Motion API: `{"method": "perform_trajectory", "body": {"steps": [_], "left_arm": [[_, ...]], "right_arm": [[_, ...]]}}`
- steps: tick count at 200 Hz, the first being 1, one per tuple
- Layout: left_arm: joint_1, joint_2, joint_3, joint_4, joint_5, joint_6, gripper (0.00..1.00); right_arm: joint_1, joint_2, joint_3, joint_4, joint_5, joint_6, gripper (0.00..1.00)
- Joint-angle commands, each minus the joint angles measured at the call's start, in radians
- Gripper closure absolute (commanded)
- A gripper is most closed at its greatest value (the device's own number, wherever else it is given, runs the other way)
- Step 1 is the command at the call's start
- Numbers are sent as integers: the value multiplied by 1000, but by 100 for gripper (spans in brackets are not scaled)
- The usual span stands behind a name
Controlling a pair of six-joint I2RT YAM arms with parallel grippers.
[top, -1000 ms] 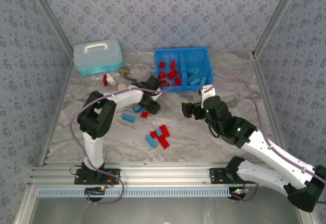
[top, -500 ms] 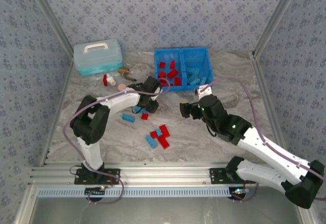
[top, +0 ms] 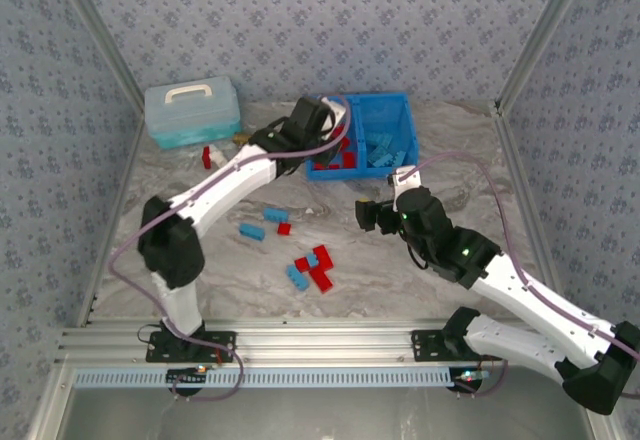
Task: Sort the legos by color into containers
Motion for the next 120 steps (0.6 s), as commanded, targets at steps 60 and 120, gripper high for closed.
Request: {"method": "perform_trajectory", "body": {"steps": [60,120], "left_arm": [[96,587,733,-179,-93,20,66],[111,635,822,-228,-63,-1,43]], "right_arm": [[-9,-73,-21,-40,32,29,0],[-21,-28,30,-27,21,0,0]]}}
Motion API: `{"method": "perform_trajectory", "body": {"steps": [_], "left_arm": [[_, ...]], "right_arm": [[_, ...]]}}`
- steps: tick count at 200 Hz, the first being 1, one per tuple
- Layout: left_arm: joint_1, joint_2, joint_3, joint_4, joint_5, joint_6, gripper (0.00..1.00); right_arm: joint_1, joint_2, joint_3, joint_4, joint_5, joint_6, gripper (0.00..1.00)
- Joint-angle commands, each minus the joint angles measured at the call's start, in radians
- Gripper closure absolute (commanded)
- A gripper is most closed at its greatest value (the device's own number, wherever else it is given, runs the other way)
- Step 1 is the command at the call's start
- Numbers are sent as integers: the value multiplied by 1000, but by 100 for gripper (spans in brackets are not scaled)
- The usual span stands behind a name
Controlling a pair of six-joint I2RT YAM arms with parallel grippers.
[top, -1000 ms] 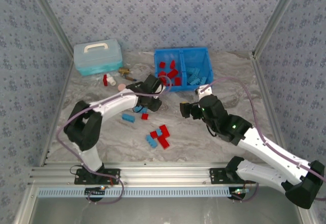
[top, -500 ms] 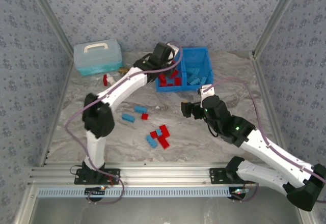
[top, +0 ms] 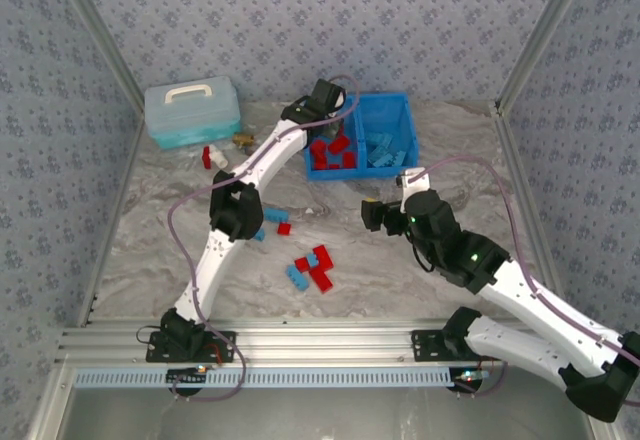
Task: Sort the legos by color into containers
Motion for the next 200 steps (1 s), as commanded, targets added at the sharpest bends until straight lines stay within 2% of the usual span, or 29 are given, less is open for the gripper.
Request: {"method": "perform_trajectory", "body": {"steps": [1,24,38,62,73,90,107,137,171,200], "left_arm": [[-2,-27,56,-27,6,-3,43],[-1,-83,56,-30,35,-14,39],[-3,-131,48,-30,65,-26,33],[-3,-255,-27,-38,112,-59,31],[-3,-357,-148,-4,127,-79,31],[-4,-566,-428,114,142,-99,28],[-3,-778,-686,191,134,-118,17],[-1,-1094,-1017,204,87,-143,1],[-1,-1368,-1276,131,16,-200,1],[-1,-1553,-1449,50,-60,-252,1]], "right_arm": [[-8,22,42,-10,12,-13,0],[-8,50,53,-2,-4,-13,0],[-7,67,54,4,-11,-8,0],[-6,98,62,25,-53,-8,0],[-4,121,70,30,-74,-22,0],[3,170,90,41,-125,-65,0],[17,252,129,41,-199,-104,0],[87,464,257,0,-267,-176,0],[174,724,436,-87,-277,-248,2],[185,917,558,-94,-313,-299,2]]}}
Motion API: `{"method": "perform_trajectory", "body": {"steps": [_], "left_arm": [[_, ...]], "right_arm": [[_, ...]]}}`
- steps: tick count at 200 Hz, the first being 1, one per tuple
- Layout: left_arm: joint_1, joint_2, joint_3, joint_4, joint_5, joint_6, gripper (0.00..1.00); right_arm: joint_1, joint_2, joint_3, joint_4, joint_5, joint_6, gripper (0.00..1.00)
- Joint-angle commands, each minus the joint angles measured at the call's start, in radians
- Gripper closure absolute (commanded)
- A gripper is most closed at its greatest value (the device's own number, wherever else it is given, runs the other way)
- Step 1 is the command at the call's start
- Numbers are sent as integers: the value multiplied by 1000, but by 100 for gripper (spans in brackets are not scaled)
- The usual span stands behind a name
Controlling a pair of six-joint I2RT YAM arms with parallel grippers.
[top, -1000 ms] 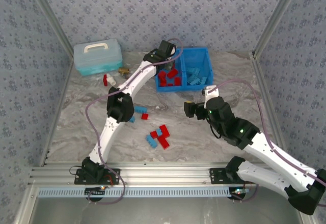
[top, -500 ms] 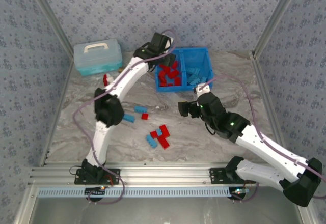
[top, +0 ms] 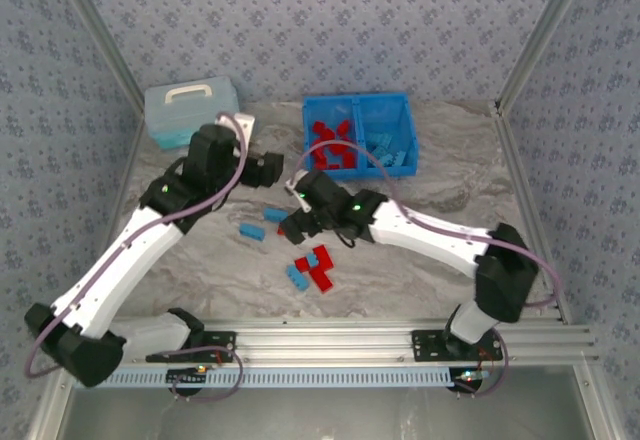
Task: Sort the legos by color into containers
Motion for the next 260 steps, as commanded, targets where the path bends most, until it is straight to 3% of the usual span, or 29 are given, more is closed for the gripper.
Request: {"method": "perform_trajectory", "body": {"steps": [1,58,96,110,139,159,206,240,260], "left_arm": [[-1,-110,-107,-88,-87,-65,1],[0,-324,-279,-193,-183,-136,1],[3,-367,-276,-235,-245,-128,1],[4,-377,-280,-238,-247,-120,1],[3,-389,-294,-233,-249,-116,1],[3,-390,-302,-224,-243,-120,1],[4,-387,-310,-160,-170,-109,1],[4,-432,-362,0,121,-43,1],[2,-450,-380,55,204,-35,1]], "right_arm": [[4,122,101,-57,-49,-84,2],[-44,459,361,-69,-111,-245,4],[-87,601,484,-77,-150,-271,13],[-97,644,523,-89,-165,-273,23],[-107,693,570,-107,-191,-267,56],[-108,675,570,-106,-195,-266,69],[-111,527,513,-75,-167,-266,80],[-132,304,373,9,-151,-253,81],[-162,153,277,66,-120,-236,82]]}}
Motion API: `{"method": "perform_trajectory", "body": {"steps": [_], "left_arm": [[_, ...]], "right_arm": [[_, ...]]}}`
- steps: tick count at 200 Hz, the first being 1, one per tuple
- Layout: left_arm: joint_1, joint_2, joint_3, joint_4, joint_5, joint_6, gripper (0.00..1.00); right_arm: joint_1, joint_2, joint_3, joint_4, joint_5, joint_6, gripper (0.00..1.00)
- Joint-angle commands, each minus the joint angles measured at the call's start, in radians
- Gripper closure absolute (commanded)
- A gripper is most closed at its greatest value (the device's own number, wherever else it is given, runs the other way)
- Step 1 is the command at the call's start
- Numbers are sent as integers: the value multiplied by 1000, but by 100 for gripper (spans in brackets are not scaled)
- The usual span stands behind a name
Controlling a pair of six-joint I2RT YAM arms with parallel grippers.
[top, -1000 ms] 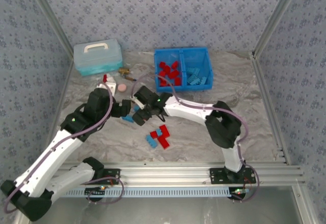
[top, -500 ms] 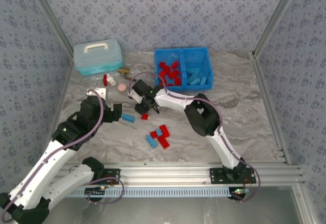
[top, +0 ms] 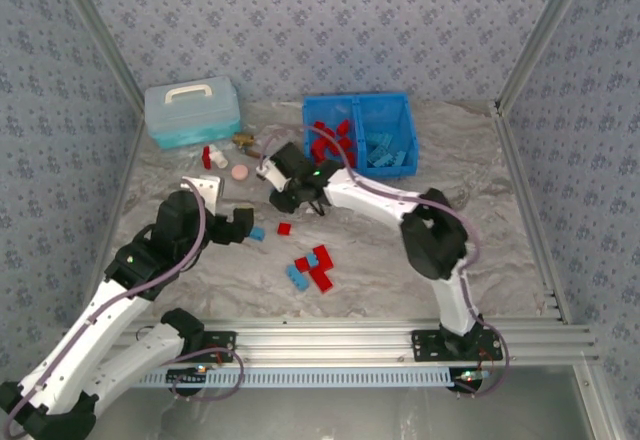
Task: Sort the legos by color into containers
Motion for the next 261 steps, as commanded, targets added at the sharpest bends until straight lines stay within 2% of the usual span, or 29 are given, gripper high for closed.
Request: {"method": "perform_trajectory", "body": {"steps": [1,28,52,85,114,143,172,187,204,226,261], "left_arm": [[0,-30,-18,129,181,39,1],[1,-38,-29,179,254,51,1],[-1,-38,-31,207,310,56,1],[-1,-45,-30,215,353,52,1],[-2,-49,-31,201,348,39,1],[-4,-47,-30,184,330,26,1],[-4,-43,-30,166,303,17,1],[-3,-37,-26,137,243,-1,1],[-3,-20,-18,79,87,-44,1],[-2,-6,-21,28,-48,-75,1],[-2,7,-51,52,-107,-171,1]], "right_arm": [[-41,-198,-87,92,40,29,82],[-135,-388,-238,212,108,82,80],[-288,-440,-312,269,137,162,79],[-471,-330,-271,255,93,213,79],[-556,-149,-133,192,73,243,79],[-574,34,46,116,153,253,78],[-578,184,201,34,312,235,77],[-583,225,251,2,350,233,75],[-584,244,268,-18,374,233,68],[-583,231,260,-20,360,239,49],[-557,134,208,14,319,231,47]]}}
